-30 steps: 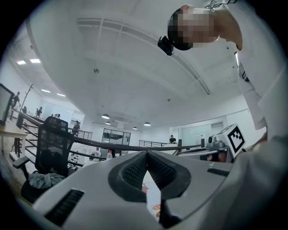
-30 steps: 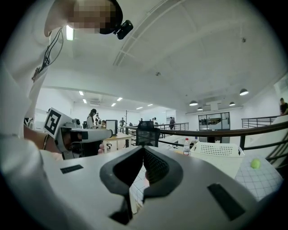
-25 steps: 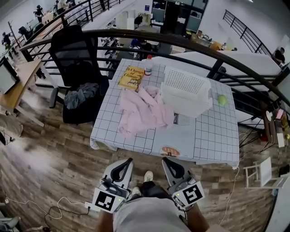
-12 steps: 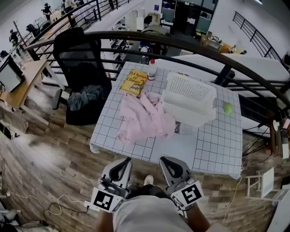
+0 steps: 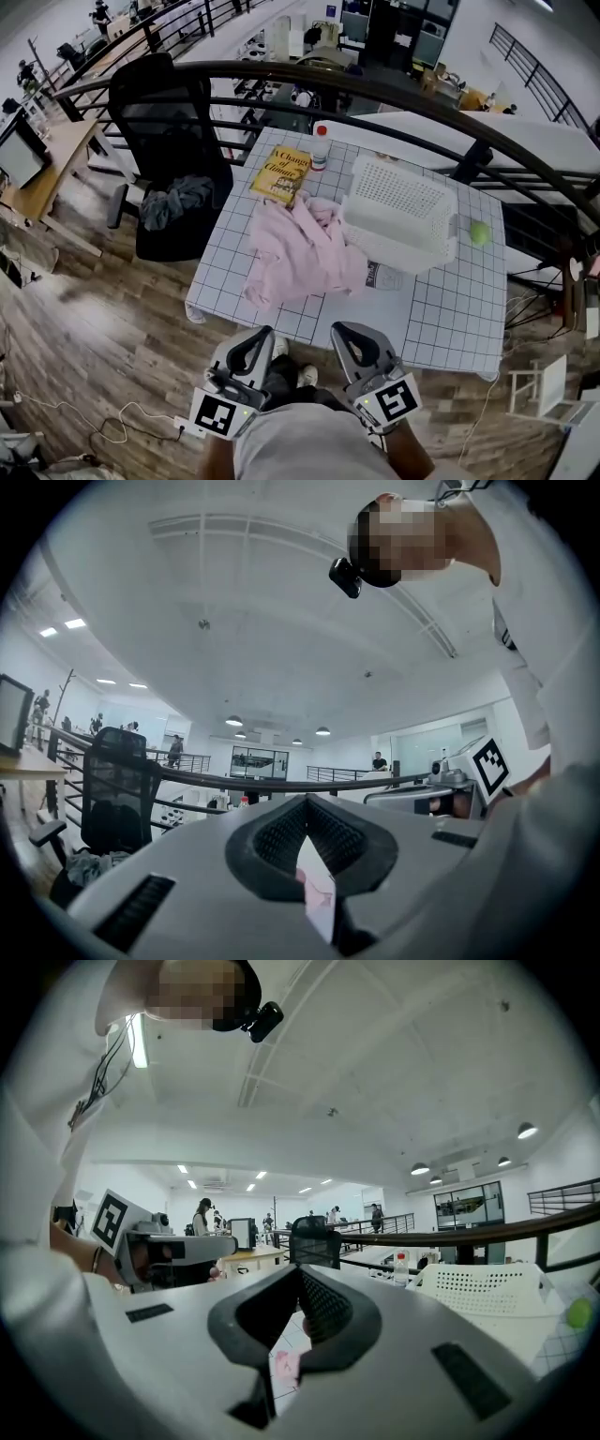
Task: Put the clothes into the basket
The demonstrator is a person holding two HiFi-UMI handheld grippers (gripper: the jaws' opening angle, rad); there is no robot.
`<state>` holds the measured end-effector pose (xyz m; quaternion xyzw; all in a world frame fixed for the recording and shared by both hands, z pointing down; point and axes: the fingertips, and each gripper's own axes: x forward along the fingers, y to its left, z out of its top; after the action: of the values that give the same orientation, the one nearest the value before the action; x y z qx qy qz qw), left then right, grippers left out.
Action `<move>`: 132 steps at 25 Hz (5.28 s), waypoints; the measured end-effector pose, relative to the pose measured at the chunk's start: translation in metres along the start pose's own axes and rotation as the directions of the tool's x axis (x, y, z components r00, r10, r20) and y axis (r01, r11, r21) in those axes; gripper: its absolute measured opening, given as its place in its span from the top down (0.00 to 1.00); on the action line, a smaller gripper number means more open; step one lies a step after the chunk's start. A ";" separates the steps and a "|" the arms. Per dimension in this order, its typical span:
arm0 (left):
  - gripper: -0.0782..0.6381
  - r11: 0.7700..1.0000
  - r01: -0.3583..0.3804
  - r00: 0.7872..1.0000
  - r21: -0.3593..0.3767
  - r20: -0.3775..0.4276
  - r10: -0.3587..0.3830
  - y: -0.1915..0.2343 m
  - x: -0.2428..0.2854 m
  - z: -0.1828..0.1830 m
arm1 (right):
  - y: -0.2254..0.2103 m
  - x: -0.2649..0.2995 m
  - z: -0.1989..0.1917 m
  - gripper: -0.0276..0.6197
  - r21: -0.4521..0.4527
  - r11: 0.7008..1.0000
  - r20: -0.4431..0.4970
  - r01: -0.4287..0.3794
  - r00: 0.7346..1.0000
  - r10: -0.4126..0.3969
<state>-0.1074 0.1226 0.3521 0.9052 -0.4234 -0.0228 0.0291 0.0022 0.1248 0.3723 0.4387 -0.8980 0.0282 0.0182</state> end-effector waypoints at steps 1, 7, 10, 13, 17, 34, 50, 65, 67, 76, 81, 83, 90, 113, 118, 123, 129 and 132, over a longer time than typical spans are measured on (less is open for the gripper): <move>0.89 1.000 -0.003 1.000 -0.005 -0.011 0.003 0.006 0.004 -0.003 | -0.003 0.005 0.000 0.93 -0.001 1.000 -0.004 0.003 1.000 -0.003; 0.89 0.999 0.015 0.999 -0.035 -0.049 -0.017 0.030 0.026 -0.009 | -0.018 0.031 -0.002 0.93 -0.002 1.000 -0.023 0.020 1.000 -0.020; 0.89 0.999 0.028 0.999 -0.033 -0.039 -0.029 0.041 0.038 -0.006 | -0.025 0.044 -0.001 0.93 -0.007 1.000 -0.031 0.030 0.999 -0.030; 0.89 0.998 0.041 0.998 -0.046 -0.049 -0.043 0.052 0.048 -0.007 | -0.032 0.058 0.000 0.93 -0.011 0.999 -0.036 0.038 0.999 -0.038; 0.89 0.997 0.060 0.997 -0.047 -0.044 -0.062 0.070 0.060 -0.009 | -0.041 0.077 -0.005 0.93 -0.005 0.998 -0.063 0.066 0.996 -0.066; 0.89 0.978 0.179 0.979 -0.104 -0.080 -0.188 0.114 0.090 -0.031 | -0.058 0.137 -0.025 0.93 -0.049 0.986 -0.198 0.161 0.966 -0.167; 0.89 0.989 0.113 0.984 -0.095 -0.129 -0.125 0.130 0.106 -0.061 | -0.080 0.174 -0.078 0.89 -0.107 0.994 -0.362 0.005 0.931 -0.043; 0.89 0.995 0.079 0.977 -0.056 -0.194 -0.089 0.129 0.127 -0.084 | -0.101 0.209 -0.157 0.54 -0.196 0.951 -0.597 -0.238 0.798 0.077; 0.89 0.996 0.074 0.976 -0.056 -0.200 -0.083 0.131 0.129 -0.086 | -0.100 0.214 -0.169 0.49 -0.194 0.944 -0.626 -0.266 0.775 0.090; 0.89 0.997 0.066 0.972 -0.045 -0.221 -0.075 0.136 0.135 -0.094 | -0.097 0.230 -0.218 0.32 -0.139 0.941 -0.708 -0.310 0.695 0.124; 0.89 0.997 0.071 0.969 -0.037 -0.234 -0.078 0.139 0.138 -0.100 | -0.098 0.235 -0.241 0.26 -0.112 0.946 -0.745 -0.303 0.656 0.121; 0.89 0.997 0.070 0.968 -0.041 -0.238 -0.078 0.140 0.140 -0.101 | -0.100 0.237 -0.249 0.23 -0.108 0.950 -0.755 -0.293 0.646 0.114; 0.89 0.997 0.068 0.964 -0.047 -0.255 -0.078 0.146 0.144 -0.106 | -0.101 0.246 -0.278 0.11 -0.057 0.960 -0.789 -0.273 0.601 0.125; 0.89 0.997 0.044 0.957 -0.064 -0.282 -0.061 0.159 0.147 -0.116 | -0.115 0.262 -0.354 0.05 -0.081 0.951 -0.876 -0.299 0.477 0.075; 0.89 0.996 0.046 0.960 -0.072 -0.274 -0.064 0.157 0.150 -0.116 | -0.112 0.261 -0.354 0.07 -0.094 0.952 -0.878 -0.291 0.475 0.059; 0.89 0.996 0.045 0.961 -0.075 -0.268 -0.064 0.154 0.153 -0.114 | -0.119 0.260 -0.348 0.40 -0.163 0.948 -0.872 -0.273 0.489 -0.009; 0.89 0.997 0.049 0.962 -0.066 -0.265 -0.065 0.149 0.154 -0.111 | -0.121 0.258 -0.341 0.56 -0.173 0.949 -0.862 -0.265 0.506 -0.016; 0.89 0.997 0.054 0.964 -0.060 -0.256 -0.067 0.146 0.156 -0.109 | -0.118 0.253 -0.331 0.59 -0.120 0.962 -0.850 -0.247 0.526 0.029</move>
<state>-0.1123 -0.0872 0.4683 0.9119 -0.3874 0.0831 0.1072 -0.0576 -0.1246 0.7212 0.2929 -0.8070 0.1346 0.4948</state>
